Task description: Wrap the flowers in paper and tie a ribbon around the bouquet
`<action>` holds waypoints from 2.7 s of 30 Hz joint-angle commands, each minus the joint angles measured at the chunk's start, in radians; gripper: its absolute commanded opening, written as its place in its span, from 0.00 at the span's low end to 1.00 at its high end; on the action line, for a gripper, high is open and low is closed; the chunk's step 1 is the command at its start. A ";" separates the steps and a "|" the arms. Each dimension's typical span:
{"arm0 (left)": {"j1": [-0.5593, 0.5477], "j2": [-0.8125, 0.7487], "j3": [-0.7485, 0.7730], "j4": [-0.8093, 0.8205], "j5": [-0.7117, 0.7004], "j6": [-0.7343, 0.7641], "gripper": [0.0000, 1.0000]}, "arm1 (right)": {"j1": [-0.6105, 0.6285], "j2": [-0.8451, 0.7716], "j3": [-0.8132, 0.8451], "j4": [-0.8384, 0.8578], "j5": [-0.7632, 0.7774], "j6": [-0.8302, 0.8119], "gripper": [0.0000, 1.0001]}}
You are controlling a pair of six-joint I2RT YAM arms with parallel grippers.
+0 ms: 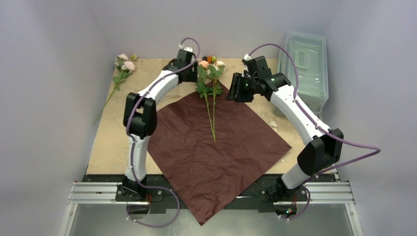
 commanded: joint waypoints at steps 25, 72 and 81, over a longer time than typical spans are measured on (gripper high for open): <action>0.482 0.290 0.345 -0.012 -0.355 0.504 0.89 | -0.002 0.172 0.050 -0.078 -0.141 0.005 0.53; 0.691 0.286 0.117 -0.060 0.437 0.149 0.00 | 0.121 0.352 0.270 -0.108 -0.134 0.103 0.52; 0.671 0.055 0.060 -0.017 0.477 -0.015 0.00 | 0.122 0.265 0.205 0.053 -0.168 0.119 0.52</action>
